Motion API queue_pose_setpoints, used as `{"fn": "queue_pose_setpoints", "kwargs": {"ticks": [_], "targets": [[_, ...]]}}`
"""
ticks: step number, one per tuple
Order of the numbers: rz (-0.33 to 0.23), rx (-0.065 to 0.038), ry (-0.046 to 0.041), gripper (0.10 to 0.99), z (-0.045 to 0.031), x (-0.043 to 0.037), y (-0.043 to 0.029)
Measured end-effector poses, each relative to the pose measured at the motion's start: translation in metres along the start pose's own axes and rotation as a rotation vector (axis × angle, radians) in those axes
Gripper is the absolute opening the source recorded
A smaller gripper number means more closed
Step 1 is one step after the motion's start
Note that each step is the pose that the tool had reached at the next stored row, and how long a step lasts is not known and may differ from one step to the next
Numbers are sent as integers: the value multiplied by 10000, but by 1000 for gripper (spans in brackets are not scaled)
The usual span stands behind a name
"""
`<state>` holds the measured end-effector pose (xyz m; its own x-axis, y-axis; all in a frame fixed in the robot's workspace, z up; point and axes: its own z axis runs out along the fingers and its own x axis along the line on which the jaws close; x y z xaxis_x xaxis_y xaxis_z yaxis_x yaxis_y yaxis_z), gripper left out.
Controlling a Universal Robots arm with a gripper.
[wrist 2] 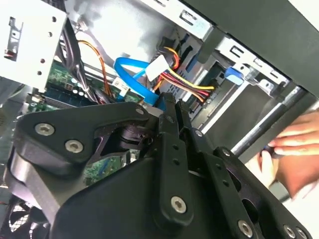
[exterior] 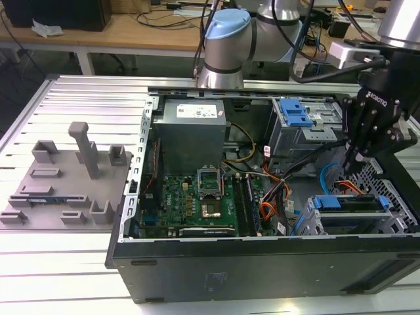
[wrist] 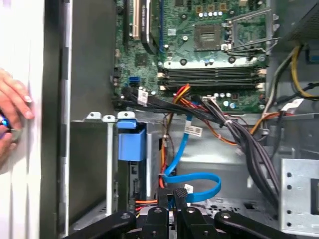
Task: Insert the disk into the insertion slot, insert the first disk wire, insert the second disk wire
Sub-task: 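Insert the second disk wire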
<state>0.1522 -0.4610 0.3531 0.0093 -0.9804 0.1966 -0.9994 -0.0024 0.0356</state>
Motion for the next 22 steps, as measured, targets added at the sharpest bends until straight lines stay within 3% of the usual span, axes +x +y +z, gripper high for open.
{"fn": "queue_pose_setpoints", "kwargs": {"ticks": [2, 6, 8, 10, 14, 15, 16, 19, 22], "targets": [[-3, 13, -162, 161, 6, 30, 1], [-5, 15, -235, 161, 34, 152, 18], [-9, 29, -366, 161, 56, 214, 36], [-11, 62, -629, 161, 81, 288, 54], [-15, 120, -1027, 161, 97, 366, 54], [-18, 142, -1247, 161, 105, 400, 54], [-22, 147, -1361, 161, 113, 440, 54], [-22, 148, -1408, 161, 129, 518, 55], [-22, 148, -1423, 161, 132, 530, 55]]}}
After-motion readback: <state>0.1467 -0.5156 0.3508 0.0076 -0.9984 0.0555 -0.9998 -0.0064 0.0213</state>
